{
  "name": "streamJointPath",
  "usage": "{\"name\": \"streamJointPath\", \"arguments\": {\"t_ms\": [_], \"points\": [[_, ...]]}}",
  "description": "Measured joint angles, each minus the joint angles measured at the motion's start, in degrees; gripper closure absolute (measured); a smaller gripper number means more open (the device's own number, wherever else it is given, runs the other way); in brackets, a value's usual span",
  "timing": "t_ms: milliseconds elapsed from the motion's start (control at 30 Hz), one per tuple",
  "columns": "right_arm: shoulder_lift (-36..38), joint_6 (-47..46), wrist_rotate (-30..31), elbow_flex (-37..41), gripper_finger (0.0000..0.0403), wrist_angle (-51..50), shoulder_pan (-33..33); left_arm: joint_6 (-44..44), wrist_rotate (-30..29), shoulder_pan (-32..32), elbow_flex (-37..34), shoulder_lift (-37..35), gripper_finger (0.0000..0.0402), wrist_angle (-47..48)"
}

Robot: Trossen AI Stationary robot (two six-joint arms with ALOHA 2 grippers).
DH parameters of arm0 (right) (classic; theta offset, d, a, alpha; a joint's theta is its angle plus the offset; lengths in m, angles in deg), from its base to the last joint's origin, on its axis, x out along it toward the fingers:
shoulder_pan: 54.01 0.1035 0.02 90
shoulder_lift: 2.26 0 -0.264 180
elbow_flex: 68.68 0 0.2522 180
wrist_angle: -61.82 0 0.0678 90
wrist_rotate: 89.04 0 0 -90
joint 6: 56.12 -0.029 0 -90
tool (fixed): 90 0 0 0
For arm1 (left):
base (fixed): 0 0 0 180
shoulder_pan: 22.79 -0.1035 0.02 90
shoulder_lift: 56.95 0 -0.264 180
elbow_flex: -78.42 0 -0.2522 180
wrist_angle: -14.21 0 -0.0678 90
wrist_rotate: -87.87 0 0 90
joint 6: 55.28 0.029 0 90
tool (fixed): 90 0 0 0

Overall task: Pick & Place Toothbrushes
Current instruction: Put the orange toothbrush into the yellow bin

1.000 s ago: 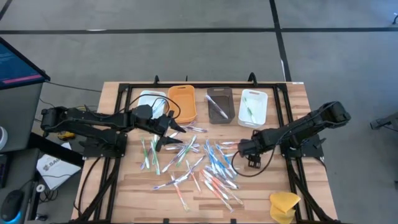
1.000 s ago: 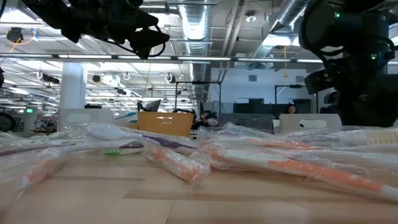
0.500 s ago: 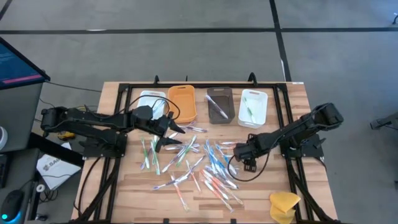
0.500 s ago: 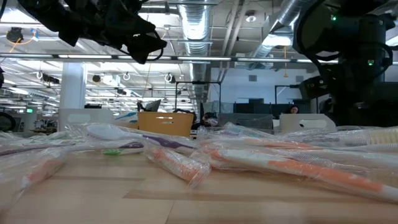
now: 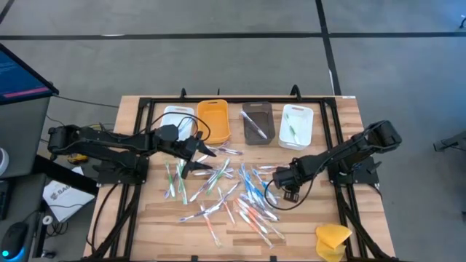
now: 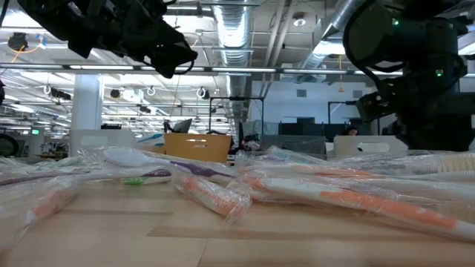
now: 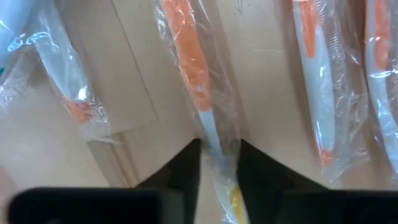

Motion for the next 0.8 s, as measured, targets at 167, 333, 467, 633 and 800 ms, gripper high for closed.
{"name": "streamJointPath", "arguments": {"t_ms": [167,333,467,633,800], "points": [[-0.71,0.01,-0.3,-0.08,0.0392,-0.46,-0.03,0.0,0.0,0.0,-0.02,0.0,0.0175,-0.33],[-1.1,-1.02,1.68,-2.73,0.0396,-3.37,1.55,0.0,0.0,0.0,-0.04,0.0,0.0175,-1.29],[-1.03,-1.03,5.47,-7.9,0.0397,-9.26,3.45,-0.01,0.0,0.0,-0.04,0.0,0.0175,-2.13],[-0.92,-2.46,11.55,-15.79,0.04,-18.62,5.6,-0.69,-0.02,0.32,-0.04,0.0,0.0175,-3.36],[-0.82,-4.92,21.49,-23.42,0.0401,-23.69,8.74,-1.68,0.02,1.96,-0.04,0.0,0.0175,-3.74]]}}
